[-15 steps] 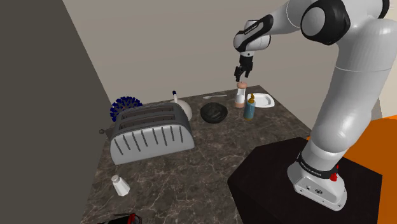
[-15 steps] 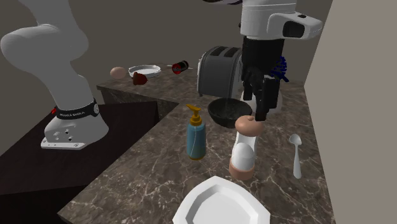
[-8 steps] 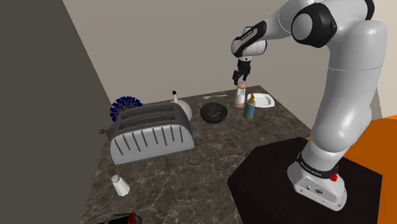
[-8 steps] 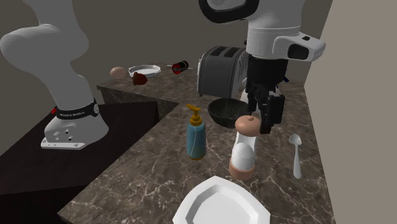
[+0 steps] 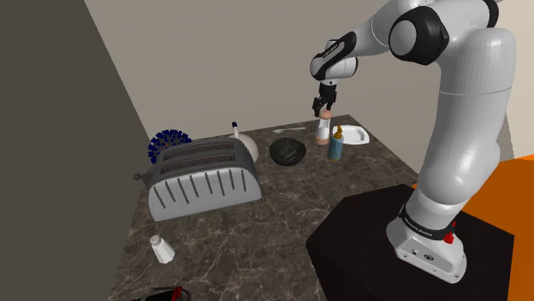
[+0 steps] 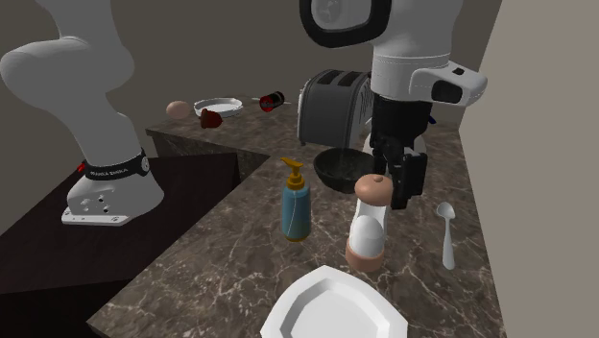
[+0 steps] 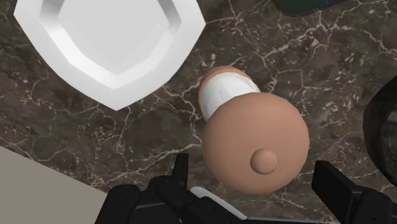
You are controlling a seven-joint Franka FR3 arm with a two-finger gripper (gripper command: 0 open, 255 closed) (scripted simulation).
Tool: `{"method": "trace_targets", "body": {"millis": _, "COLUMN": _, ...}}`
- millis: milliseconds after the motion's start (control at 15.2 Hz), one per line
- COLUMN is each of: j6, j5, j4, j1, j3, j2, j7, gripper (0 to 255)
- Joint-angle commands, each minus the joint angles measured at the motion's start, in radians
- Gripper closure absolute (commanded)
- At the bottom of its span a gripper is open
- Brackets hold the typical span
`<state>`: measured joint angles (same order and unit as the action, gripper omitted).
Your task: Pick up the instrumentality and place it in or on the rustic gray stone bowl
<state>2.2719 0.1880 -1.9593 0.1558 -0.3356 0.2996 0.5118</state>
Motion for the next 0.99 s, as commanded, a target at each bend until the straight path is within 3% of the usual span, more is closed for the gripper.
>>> {"method": "trace_targets", "body": {"millis": 0, "j6": 0.0, "j5": 0.0, "j4": 0.0, "j1": 0.0, "j3": 0.0, "j2": 0.0, "j7": 0.0, "gripper": 0}}
{"method": "trace_targets", "body": {"millis": 66, "j6": 0.0, "j5": 0.0, "j4": 0.0, "j1": 0.0, "j3": 0.0, "j2": 0.0, "j7": 0.0, "gripper": 255}}
{"method": "trace_targets", "body": {"millis": 660, "j6": 0.0, "j5": 0.0, "j4": 0.0, "j1": 0.0, "j3": 0.0, "j2": 0.0, "j7": 0.0, "gripper": 255}}
{"method": "trace_targets", "body": {"millis": 924, "j6": -0.045, "j5": -0.016, "j4": 0.019, "j1": -0.004, "j3": -0.006, "j2": -0.029, "j7": -0.012, "gripper": 255}}
